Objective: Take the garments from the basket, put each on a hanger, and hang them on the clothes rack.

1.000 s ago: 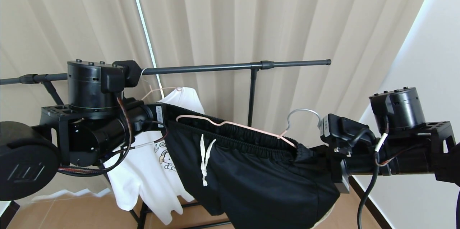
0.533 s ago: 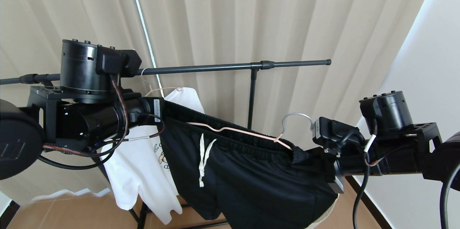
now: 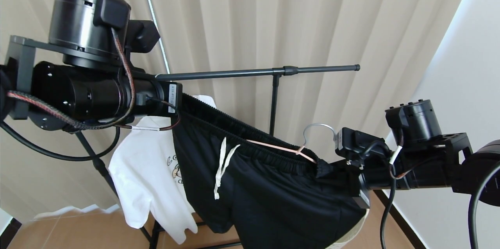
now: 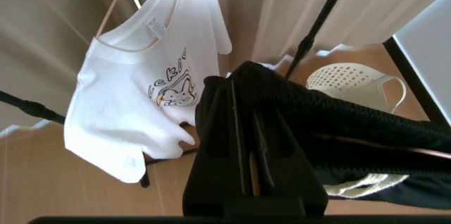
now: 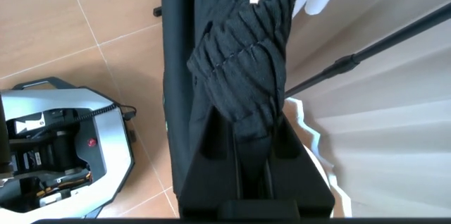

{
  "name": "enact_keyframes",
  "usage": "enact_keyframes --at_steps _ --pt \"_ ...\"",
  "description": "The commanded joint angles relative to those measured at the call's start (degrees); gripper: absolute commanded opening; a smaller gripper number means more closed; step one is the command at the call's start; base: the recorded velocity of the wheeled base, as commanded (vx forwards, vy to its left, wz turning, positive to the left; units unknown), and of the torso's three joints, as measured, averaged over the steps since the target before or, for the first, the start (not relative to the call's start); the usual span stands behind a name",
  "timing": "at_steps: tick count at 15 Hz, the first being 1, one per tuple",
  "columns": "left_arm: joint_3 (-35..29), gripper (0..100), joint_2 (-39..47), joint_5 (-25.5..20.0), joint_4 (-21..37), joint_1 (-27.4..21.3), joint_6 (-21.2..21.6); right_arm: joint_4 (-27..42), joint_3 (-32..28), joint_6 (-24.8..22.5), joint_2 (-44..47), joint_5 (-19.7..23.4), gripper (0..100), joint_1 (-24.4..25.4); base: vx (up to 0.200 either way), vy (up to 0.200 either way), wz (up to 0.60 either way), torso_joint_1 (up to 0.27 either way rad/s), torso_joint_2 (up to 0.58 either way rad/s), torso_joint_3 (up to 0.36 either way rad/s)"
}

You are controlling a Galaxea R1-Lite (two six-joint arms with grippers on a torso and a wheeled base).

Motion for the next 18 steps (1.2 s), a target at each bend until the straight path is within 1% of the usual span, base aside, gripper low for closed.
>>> enact_keyframes --at_steps 1,3,4,5,6,8,9,11,12,14,15,17,18 --pt "-4.96 0 -0.01 0.03 4.46 -3.44 0.0 -0.06 -0.7 0.08 1.06 -0.34 0 0.02 0.0 0.0 0.0 0.0 0.0 0.0" --pt "-6.72 0 -0.01 0.03 7.88 -5.64 0.0 -0.15 -1.14 0.25 1.41 -0.78 0 0.02 0.0 0.0 0.0 0.0 0.0 0.0" --pt "-7.77 0 0.17 0.03 10.79 -7.74 0.0 -0.06 -1.93 0.43 1.41 -0.78 0 0.02 0.0 0.0 0.0 0.0 0.0 0.0" --pt "-8.3 0 0.25 0.03 12.98 -9.77 0.0 -0.15 -2.55 1.66 1.32 -0.78 0 0.02 0.0 0.0 0.0 0.0 0.0 0.0" --pt "-8.39 0 0.34 0.03 13.86 -10.47 0.0 -0.15 -2.9 2.54 1.23 -0.78 0 0.02 0.0 0.0 0.0 0.0 0.0 0.0" --pt "-8.48 0 0.52 -0.06 16.41 -13.02 -0.09 -0.24 -4.31 7.81 0.71 -0.78 0 0.02 0.0 0.0 0.0 0.0 0.0 0.0" --pt "-8.48 0 0.69 0.03 16.67 -13.63 -0.17 -0.32 -4.66 9.31 0.53 -0.78 0 0.11 0.0 0.0 0.0 0.0 0.0 0.0" --pt "-8.13 0 1.75 -0.06 17.73 -14.78 -0.61 -2.87 -3.95 10.54 -0.79 -0.6 0 0.11 0.0 0.0 0.0 0.0 0.0 0.0" --pt "-8.13 0 2.63 -0.06 18.61 -15.13 -1.49 -4.46 -3.08 10.54 -1.67 -0.52 0 0.11 0.0 0.0 0.0 0.0 0.0 0.0" --pt "-8.21 0 4.47 -0.06 18.96 -16.01 -5.18 -7.09 -1.14 10.62 -3.69 -0.34 0 0.2 0.0 0.0 0.0 0.0 0.0 0.0" --pt "-8.48 0 5.0 -0.06 18.96 -16.01 -6.24 -8.15 -0.35 10.54 -4.39 -0.34 0 0.2 0.0 0.0 0.0 0.0 0.0 0.0" --pt "-9.97 0 5.97 -0.06 18.87 -16.01 -9.4 -11.84 1.93 10.45 -4.92 0.89 0 0.55 0.0 0.0 0.0 0.0 0.0 0.0" --pt "-12.08 0 6.14 -0.06 18.87 -15.83 -12.04 -14.56 3.87 9.92 -4.92 0.98 0 0.55 0.0 0.0 0.0 0.0 0.0 0.0"
